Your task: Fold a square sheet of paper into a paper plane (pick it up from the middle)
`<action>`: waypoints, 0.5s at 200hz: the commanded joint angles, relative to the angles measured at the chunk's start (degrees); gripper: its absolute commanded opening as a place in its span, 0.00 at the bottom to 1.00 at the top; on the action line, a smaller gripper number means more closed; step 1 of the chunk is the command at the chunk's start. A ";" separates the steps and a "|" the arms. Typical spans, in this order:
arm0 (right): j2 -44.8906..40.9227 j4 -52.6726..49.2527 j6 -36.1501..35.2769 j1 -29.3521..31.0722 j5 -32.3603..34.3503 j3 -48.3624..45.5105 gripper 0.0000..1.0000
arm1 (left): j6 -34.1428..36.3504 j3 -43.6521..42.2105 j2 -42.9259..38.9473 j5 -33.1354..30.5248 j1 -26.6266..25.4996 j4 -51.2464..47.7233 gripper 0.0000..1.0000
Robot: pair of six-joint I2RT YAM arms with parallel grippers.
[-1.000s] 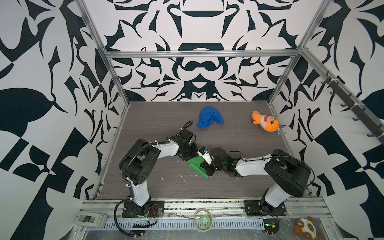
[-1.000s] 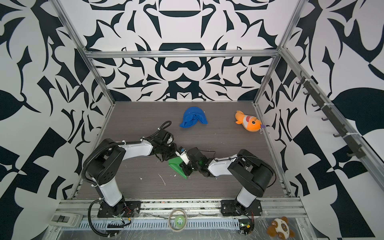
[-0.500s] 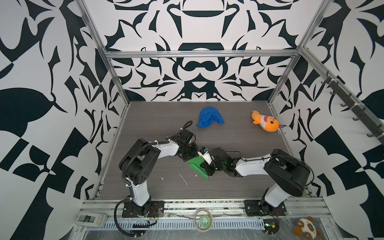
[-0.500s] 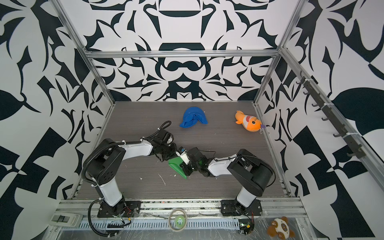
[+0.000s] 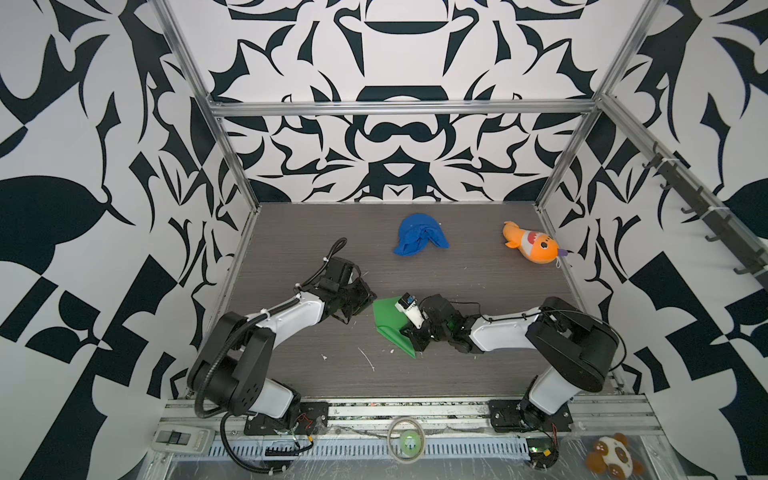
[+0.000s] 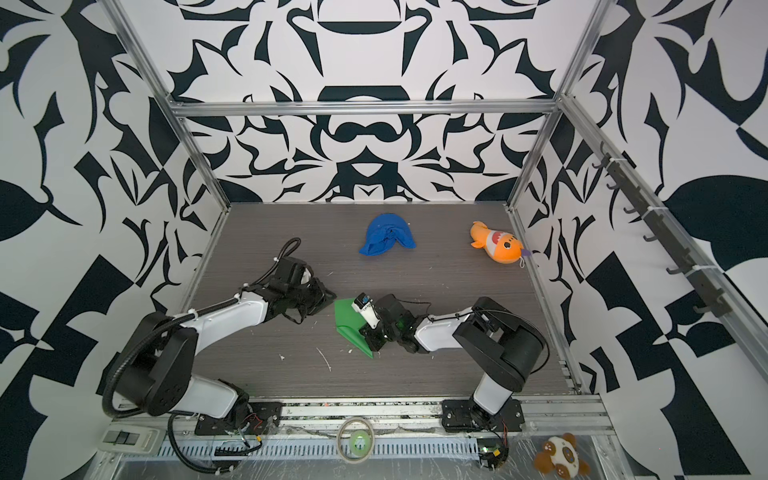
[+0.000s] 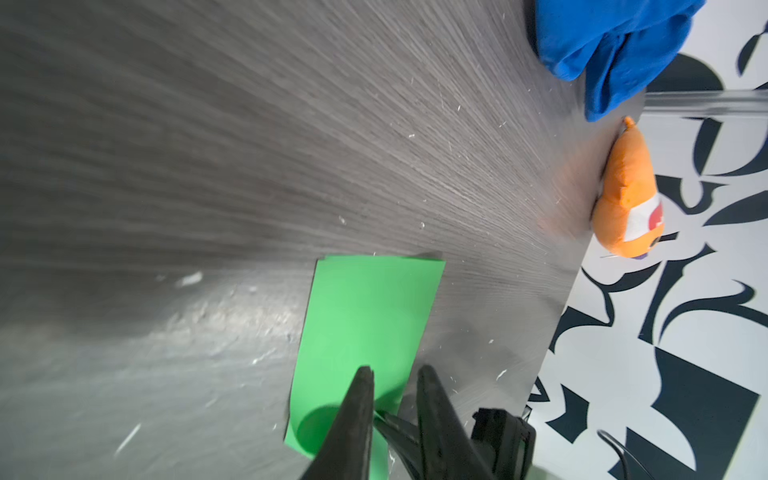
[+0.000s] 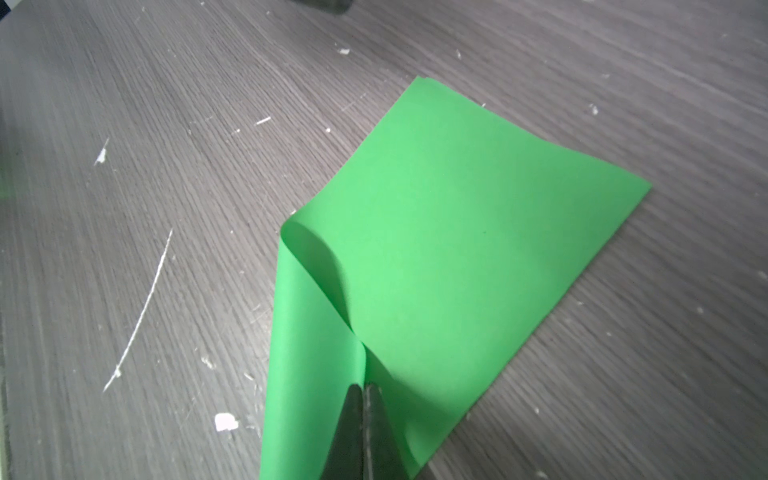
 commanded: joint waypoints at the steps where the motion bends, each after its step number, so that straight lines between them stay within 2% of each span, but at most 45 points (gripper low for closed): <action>1: 1.02 -0.66 0.58 -0.13 -0.24 1.11 0.02 | -3.05 -3.39 -4.04 -3.28 -1.85 0.71 0.23; 31: 1.57 -0.87 0.73 -0.13 -0.17 1.46 0.02 | -8.06 -7.74 -6.74 -7.18 -9.10 5.73 0.21; 57: 1.95 -0.86 0.80 -0.13 -0.18 1.55 0.02 | -12.27 -11.19 -4.90 -9.34 -14.90 14.02 0.19; 100: 2.27 -0.92 0.91 -0.13 -0.06 1.77 0.02 | -13.53 -10.37 1.66 -10.08 -19.59 19.28 0.13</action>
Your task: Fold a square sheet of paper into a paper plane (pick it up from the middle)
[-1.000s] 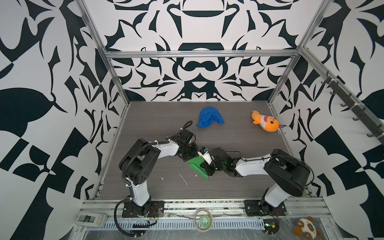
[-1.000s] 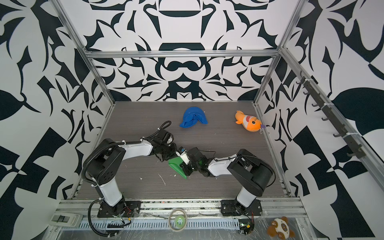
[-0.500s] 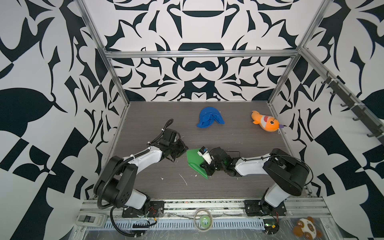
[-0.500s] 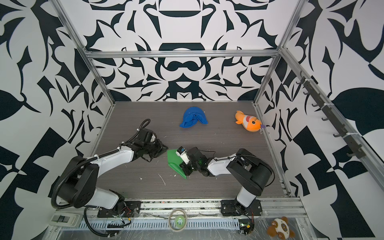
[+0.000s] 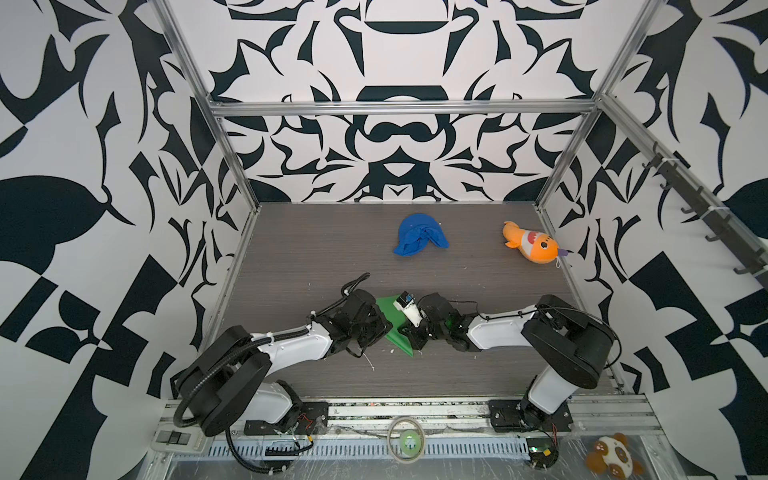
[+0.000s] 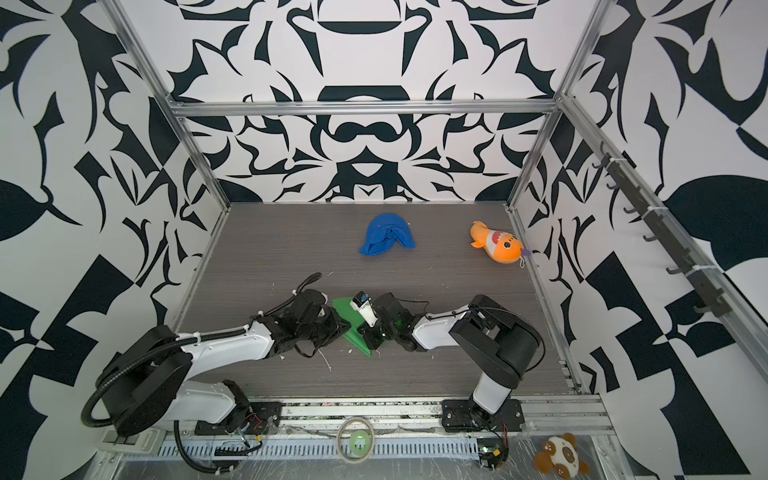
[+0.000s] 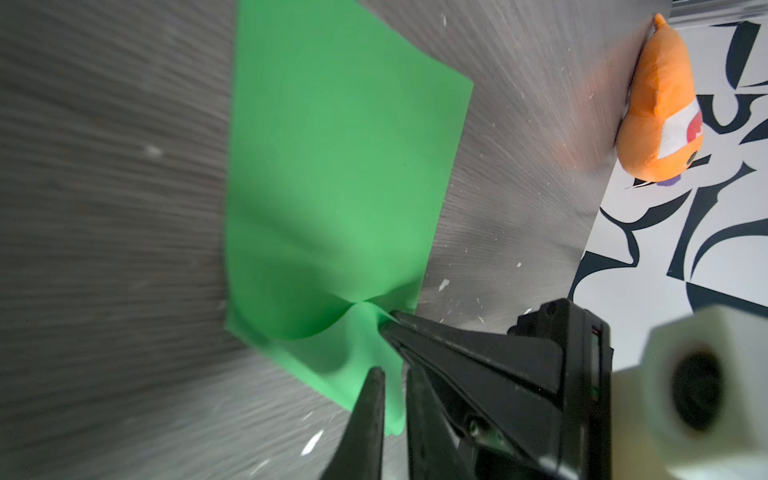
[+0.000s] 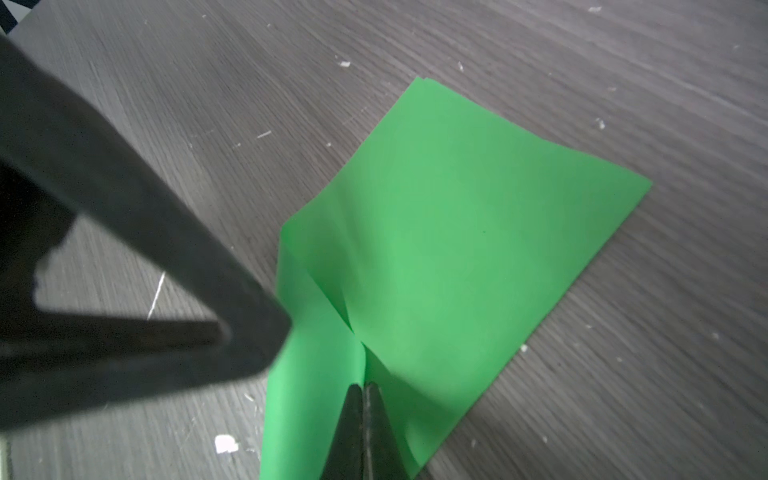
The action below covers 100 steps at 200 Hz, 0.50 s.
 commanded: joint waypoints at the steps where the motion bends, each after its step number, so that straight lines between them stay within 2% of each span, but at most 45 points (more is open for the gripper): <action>1: 0.73 -1.82 0.39 -0.13 0.26 0.68 0.02 | -2.30 0.48 2.91 -2.05 -1.63 4.88 0.12; 100: 0.93 -2.52 0.48 -0.13 0.52 0.96 0.02 | -2.60 -3.45 5.19 -3.35 -2.23 5.34 0.10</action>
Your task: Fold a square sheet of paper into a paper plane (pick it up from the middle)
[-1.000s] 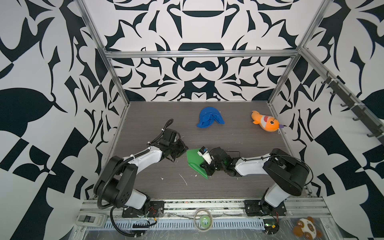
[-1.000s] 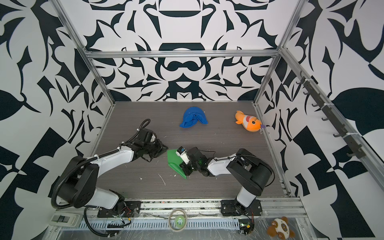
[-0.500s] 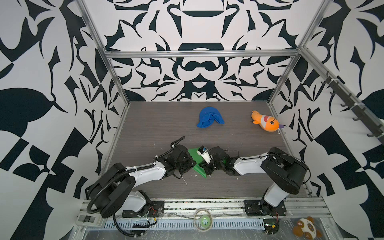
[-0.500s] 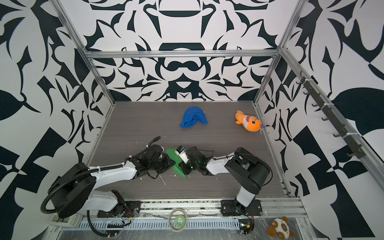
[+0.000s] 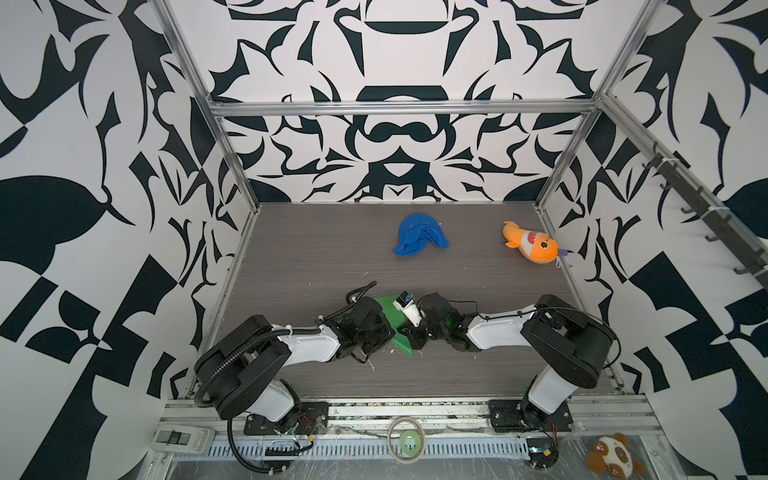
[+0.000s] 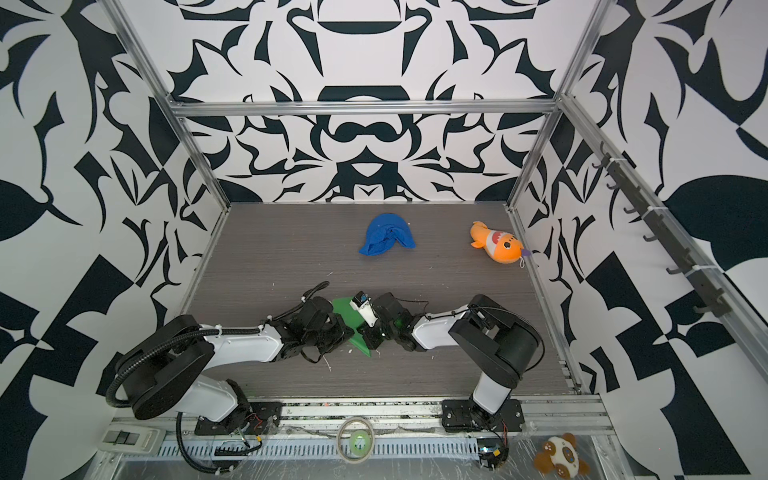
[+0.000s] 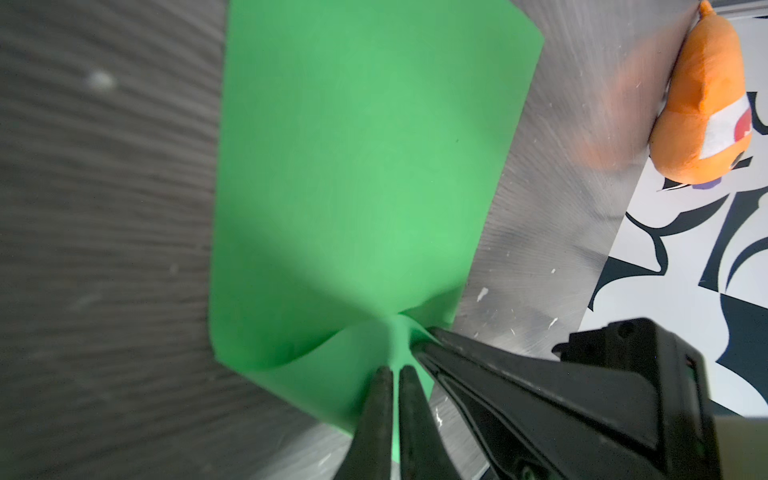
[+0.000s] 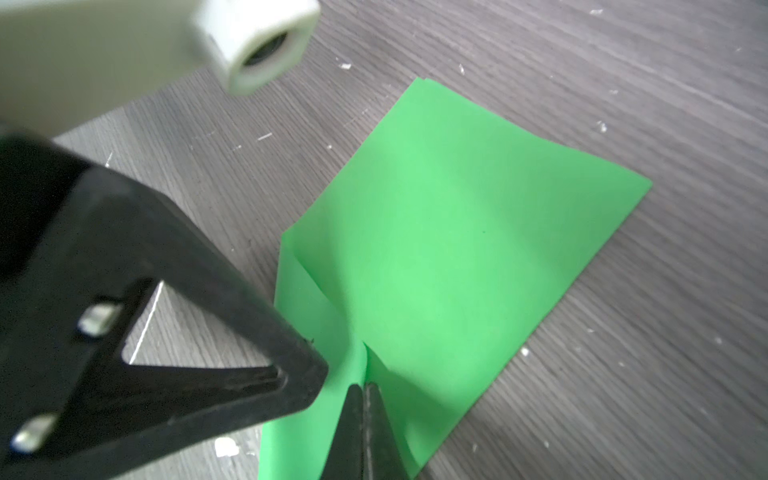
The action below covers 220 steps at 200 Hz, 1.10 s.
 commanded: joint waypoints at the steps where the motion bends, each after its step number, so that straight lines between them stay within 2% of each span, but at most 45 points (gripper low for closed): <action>1: 0.92 -2.61 0.52 -0.13 0.50 0.94 0.02 | -0.22 -1.74 0.96 -1.56 -0.16 0.93 0.10; 95: 1.14 -2.72 0.53 -0.13 0.15 1.29 0.02 | 2.08 -3.25 2.59 -1.50 -0.16 2.80 0.10; 149: 1.03 -2.81 0.56 -0.30 0.14 1.38 0.02 | 10.37 -4.94 1.16 -1.89 -0.15 2.09 0.12; 177: 1.08 -2.81 0.65 -0.24 0.02 1.37 0.02 | 12.88 -7.35 2.26 -1.53 -0.16 4.55 0.13; 220: 1.12 -2.75 0.83 -0.35 -0.33 1.55 0.02 | 16.34 -7.65 2.59 -2.44 -0.16 1.75 0.15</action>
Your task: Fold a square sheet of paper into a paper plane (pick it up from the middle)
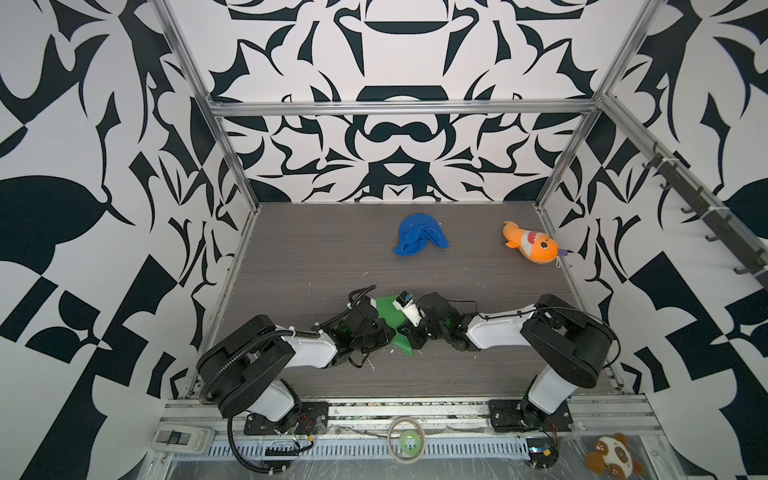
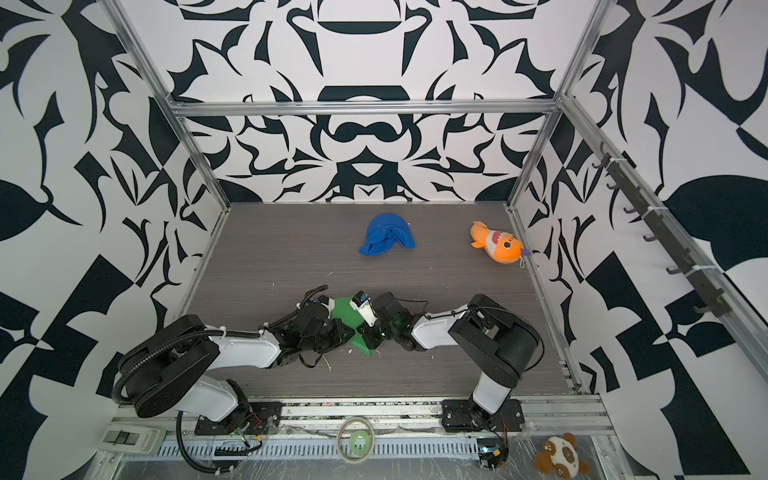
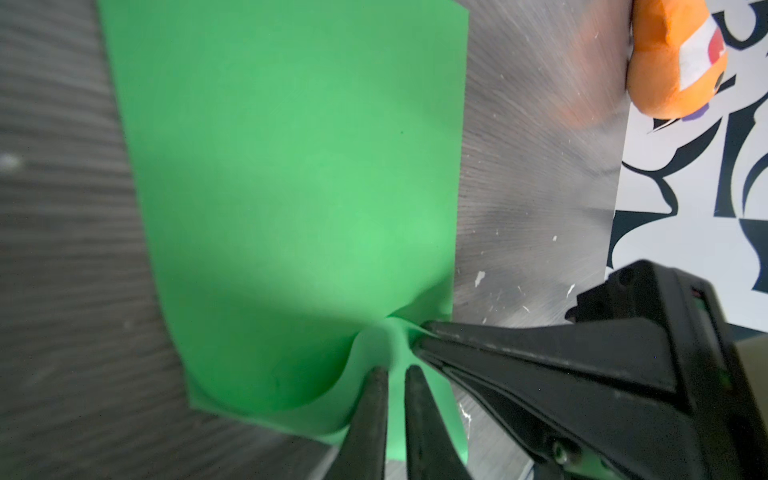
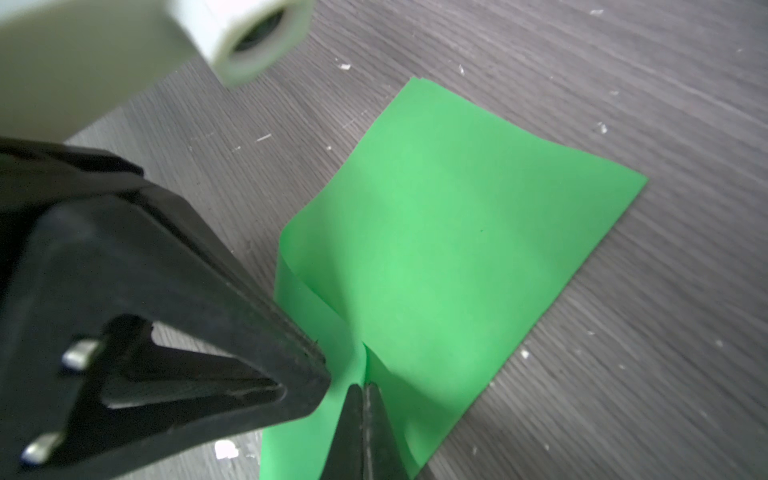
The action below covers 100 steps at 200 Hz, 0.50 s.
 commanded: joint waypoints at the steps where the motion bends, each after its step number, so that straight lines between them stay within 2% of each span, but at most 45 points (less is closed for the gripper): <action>1: 0.98 -2.43 0.74 -0.22 -0.14 1.25 0.02 | 3.39 -2.58 1.60 -2.03 -0.05 -8.53 0.14; 59: 1.47 -2.56 0.94 -0.37 -0.29 1.29 0.02 | 5.45 2.25 -8.13 -4.38 0.11 -15.38 0.21; 100: 1.69 -2.55 1.04 -0.38 -0.54 1.43 0.02 | 5.50 2.33 -8.61 -5.70 0.32 -17.00 0.22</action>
